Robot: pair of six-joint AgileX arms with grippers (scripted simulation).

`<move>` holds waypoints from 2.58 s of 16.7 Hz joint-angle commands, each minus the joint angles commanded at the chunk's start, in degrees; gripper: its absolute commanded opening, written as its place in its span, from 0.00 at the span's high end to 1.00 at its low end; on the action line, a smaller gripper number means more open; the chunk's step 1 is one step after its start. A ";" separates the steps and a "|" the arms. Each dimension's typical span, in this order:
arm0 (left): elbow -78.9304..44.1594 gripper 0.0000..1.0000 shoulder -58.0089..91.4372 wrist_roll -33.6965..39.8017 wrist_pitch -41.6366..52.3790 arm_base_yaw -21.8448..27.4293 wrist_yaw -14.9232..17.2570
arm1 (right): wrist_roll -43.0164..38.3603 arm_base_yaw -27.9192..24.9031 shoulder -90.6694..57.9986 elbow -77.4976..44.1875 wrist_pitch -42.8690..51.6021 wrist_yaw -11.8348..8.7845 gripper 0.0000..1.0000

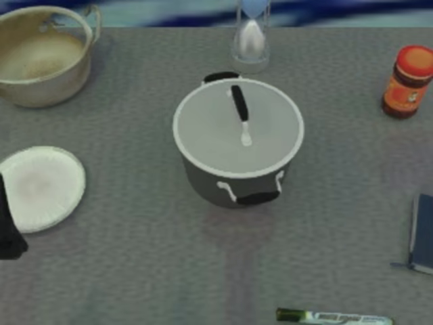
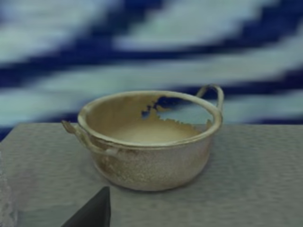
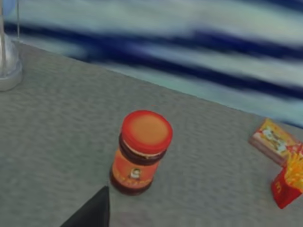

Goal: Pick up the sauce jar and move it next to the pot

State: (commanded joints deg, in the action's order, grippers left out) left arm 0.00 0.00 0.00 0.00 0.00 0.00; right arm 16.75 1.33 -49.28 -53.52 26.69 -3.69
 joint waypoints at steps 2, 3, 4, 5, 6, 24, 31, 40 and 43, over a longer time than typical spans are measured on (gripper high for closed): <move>0.00 0.00 0.00 0.00 0.00 0.00 0.00 | 3.94 0.14 -12.05 -11.28 6.84 -1.09 0.00; 0.00 0.00 0.00 0.00 0.00 0.00 0.00 | 5.97 0.22 -18.25 -16.96 10.36 -1.64 0.00; 0.00 0.00 0.00 0.00 0.00 0.00 0.00 | 8.01 0.30 -24.50 -22.64 13.91 -2.20 0.00; 0.00 0.00 0.00 0.00 0.00 0.00 0.00 | 10.05 0.39 -30.76 -28.28 17.44 -2.76 0.00; 0.00 0.00 0.00 0.00 0.00 0.00 0.00 | 12.08 0.49 -36.99 -33.87 20.94 -3.31 0.00; 0.00 0.00 0.00 0.00 0.00 0.00 0.00 | 33.30 1.47 -97.43 -92.53 51.54 -9.00 0.00; 0.00 0.00 0.00 0.00 0.00 0.00 0.00 | 32.65 0.84 -97.78 -89.08 47.60 -8.87 0.00; 0.00 0.00 0.00 0.00 0.00 0.00 0.00 | 31.98 0.17 -98.64 -83.85 41.36 -8.73 0.08; 0.00 0.00 0.00 0.00 0.00 0.00 0.00 | 31.98 0.17 -98.64 -83.85 41.36 -8.73 0.30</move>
State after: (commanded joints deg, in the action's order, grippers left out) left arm 0.00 0.00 0.00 0.00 0.00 0.00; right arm 48.73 1.50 -147.92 -137.37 68.05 -12.42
